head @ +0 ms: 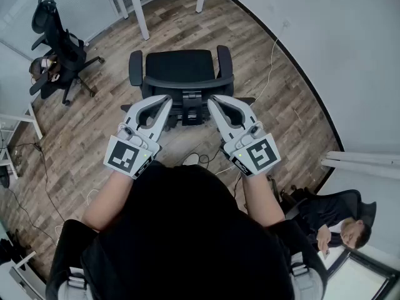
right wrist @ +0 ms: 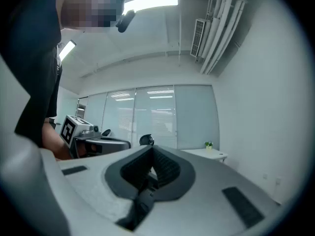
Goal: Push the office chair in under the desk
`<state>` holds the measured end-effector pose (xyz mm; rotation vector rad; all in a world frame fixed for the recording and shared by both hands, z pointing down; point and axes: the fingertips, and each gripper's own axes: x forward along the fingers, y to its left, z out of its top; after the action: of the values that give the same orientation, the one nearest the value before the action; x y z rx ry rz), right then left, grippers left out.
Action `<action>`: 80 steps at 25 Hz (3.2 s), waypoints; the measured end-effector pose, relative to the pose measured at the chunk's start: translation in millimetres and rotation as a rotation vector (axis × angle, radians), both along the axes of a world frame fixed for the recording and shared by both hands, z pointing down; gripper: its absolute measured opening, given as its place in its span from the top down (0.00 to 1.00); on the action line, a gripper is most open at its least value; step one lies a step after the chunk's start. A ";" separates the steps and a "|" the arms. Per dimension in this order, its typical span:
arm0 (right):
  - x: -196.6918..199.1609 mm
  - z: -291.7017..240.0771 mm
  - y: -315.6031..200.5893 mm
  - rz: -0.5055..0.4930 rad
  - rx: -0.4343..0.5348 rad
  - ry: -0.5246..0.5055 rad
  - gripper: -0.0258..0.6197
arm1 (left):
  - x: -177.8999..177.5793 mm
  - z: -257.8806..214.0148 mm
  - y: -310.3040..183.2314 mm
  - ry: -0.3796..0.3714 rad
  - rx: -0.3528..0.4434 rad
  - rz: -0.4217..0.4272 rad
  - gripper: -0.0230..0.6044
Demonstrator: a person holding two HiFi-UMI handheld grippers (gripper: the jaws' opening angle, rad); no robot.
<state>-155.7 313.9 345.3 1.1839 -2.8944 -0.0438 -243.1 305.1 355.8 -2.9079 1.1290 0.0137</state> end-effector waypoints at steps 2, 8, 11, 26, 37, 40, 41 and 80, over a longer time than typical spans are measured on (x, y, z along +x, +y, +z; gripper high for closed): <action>1.8 0.4 -3.8 0.001 0.000 0.000 0.96 | 1.1 0.3 -2.7 -0.003 0.000 -0.003 0.97; 8.1 11.8 -7.9 0.005 -0.014 0.013 0.96 | 0.2 8.8 -5.2 -0.016 -0.005 -0.022 0.97; 11.4 13.9 -8.6 0.004 -0.024 0.010 0.96 | -2.4 16.8 -7.3 -0.030 -0.021 -0.037 0.97; 37.5 72.8 -18.1 -0.105 -0.193 0.217 0.94 | -16.7 54.7 -15.1 -0.214 -0.091 0.022 0.86; 64.5 153.0 -19.0 -0.231 -0.354 0.575 0.81 | -36.6 139.5 -14.9 -0.624 -0.177 0.155 0.75; 65.3 165.4 -22.1 -0.256 -0.374 0.638 0.78 | -40.0 154.2 -16.3 -0.724 -0.189 0.194 0.74; 65.2 169.1 -22.7 -0.266 -0.380 0.656 0.78 | -40.3 159.0 -16.1 -0.754 -0.196 0.210 0.74; 81.9 277.8 -30.4 -0.578 -0.392 1.419 0.79 | -41.2 277.0 -19.1 -1.426 -0.342 0.541 0.80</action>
<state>-73.8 283.5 623.1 0.0352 -1.6920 -0.2041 -284.3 286.0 632.9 -2.2350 0.0692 -1.9232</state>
